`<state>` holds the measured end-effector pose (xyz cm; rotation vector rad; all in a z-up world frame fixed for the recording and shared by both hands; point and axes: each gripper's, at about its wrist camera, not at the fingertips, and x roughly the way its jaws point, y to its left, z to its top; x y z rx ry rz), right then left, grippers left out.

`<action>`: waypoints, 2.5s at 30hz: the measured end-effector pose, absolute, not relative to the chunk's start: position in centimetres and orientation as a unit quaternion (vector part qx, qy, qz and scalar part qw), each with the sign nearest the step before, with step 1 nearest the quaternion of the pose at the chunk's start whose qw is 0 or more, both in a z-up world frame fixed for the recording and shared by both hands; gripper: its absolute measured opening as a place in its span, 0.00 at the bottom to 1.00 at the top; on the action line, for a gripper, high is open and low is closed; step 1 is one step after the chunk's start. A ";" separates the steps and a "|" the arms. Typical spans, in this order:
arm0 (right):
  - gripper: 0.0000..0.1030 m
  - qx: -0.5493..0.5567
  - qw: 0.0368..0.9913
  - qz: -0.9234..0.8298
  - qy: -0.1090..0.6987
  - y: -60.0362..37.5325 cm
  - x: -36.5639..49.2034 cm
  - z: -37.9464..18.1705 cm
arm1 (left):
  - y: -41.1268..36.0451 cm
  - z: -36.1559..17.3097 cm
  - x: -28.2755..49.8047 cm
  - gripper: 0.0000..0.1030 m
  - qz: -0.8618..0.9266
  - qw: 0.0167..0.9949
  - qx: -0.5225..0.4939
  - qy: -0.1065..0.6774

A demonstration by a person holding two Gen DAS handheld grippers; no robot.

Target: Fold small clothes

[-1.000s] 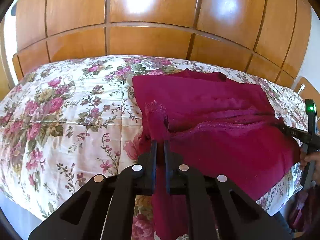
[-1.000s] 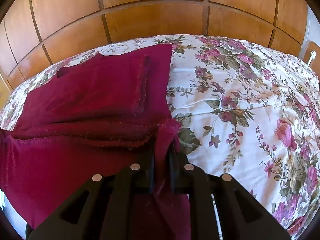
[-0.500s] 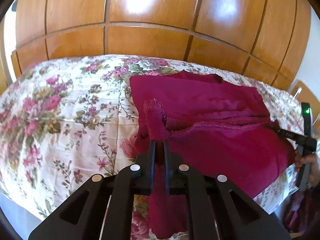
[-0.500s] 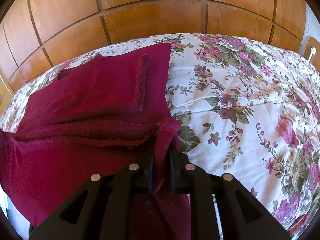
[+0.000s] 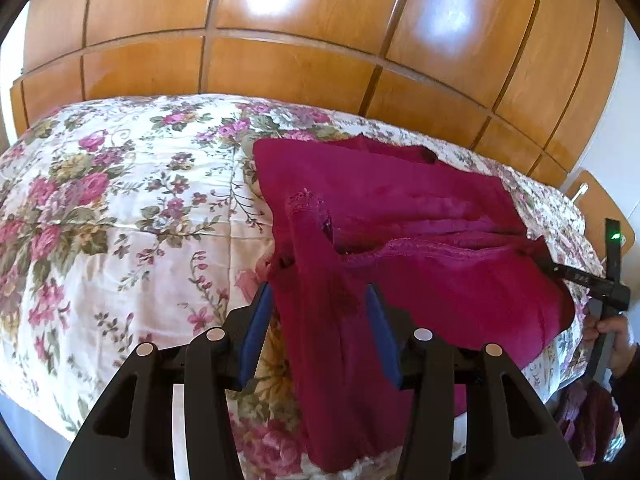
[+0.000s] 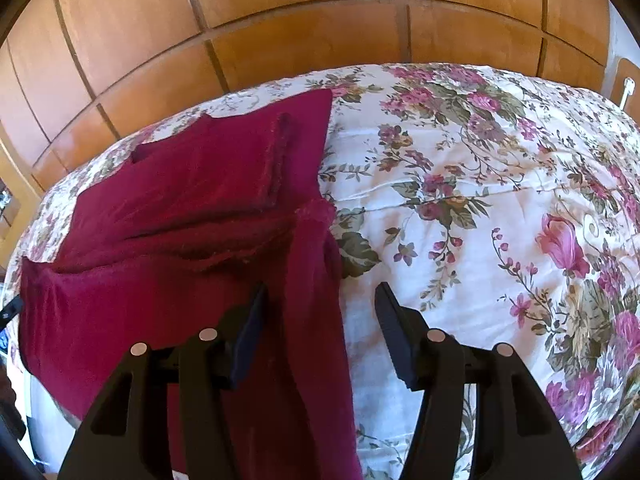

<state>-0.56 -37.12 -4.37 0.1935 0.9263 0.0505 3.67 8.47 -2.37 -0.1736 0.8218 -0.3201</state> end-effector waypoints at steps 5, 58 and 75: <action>0.28 0.085 0.884 0.040 0.457 -36.4 0.7 -4.8 | 7.7 -3.3 5.8 0.20 -0.171 0.888 -0.094 0.417; 0.39 0.188 0.867 0.106 0.450 -41.3 6.1 -0.5 | 11.9 -2.6 13.7 0.21 -0.179 0.868 -0.140 0.441; 0.08 0.155 0.862 0.105 0.471 -38.6 0.1 -2.9 | 10.2 -3.9 7.3 0.16 -0.237 0.861 -0.133 0.430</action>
